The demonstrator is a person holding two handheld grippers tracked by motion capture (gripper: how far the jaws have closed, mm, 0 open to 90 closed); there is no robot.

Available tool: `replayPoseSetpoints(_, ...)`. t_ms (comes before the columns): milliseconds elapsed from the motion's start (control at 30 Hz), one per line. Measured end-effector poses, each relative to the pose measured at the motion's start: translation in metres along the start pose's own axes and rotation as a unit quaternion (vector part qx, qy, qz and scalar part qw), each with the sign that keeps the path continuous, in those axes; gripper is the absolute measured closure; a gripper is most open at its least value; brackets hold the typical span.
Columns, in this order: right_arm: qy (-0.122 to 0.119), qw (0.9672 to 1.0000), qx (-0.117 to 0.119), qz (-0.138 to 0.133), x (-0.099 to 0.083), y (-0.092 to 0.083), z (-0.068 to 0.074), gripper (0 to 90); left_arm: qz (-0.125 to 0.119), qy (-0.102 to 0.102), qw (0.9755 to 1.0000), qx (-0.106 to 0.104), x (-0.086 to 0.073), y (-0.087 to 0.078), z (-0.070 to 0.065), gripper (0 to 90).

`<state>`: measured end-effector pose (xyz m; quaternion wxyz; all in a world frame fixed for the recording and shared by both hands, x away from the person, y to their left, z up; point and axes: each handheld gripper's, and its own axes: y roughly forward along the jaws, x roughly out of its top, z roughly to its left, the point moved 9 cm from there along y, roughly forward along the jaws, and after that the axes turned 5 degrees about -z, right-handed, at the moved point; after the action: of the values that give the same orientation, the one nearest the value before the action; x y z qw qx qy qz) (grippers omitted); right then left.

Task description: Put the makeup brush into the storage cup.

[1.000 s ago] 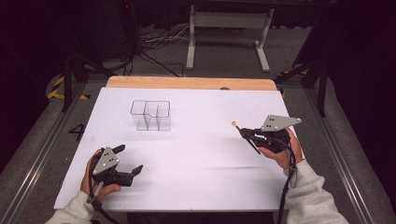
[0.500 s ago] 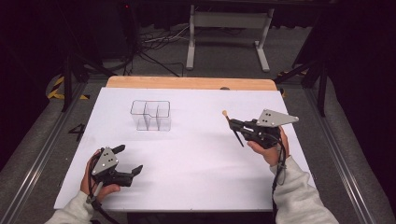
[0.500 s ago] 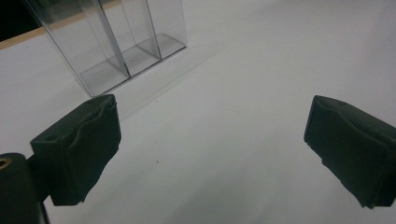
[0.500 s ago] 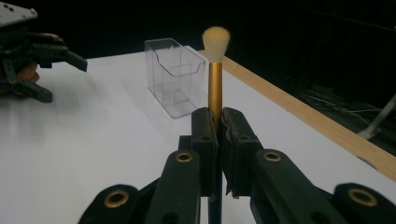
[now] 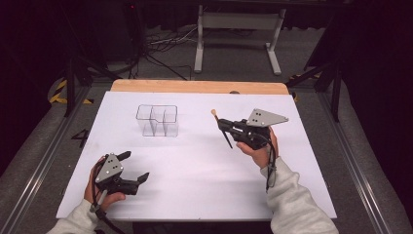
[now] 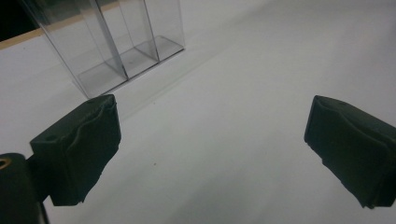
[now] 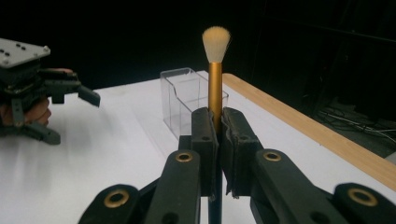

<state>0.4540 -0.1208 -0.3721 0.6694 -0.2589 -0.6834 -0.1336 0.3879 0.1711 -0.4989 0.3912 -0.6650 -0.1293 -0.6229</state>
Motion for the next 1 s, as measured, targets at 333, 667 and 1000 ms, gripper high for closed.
replayPoseSetpoints(333, 0.031, 0.9980, 0.006, -0.055, 0.012, 0.031, 0.002, 84.7, -0.009, -0.008, 0.9999, 0.008, 0.003, -0.001, 0.003, 3.7)
replayPoseSetpoints(667, 0.039, 0.9955, 0.028, -0.082, 0.024, 0.069, 0.015, 84.7, -0.011, -0.012, 0.9998, 0.008, 0.002, -0.001, 0.006, 3.7)
replayPoseSetpoints(1000, 0.042, 0.9933, 0.050, -0.095, 0.044, 0.108, 0.029, 84.8, -0.027, -0.018, 0.9994, 0.006, 0.003, -0.005, 0.006, 3.7)
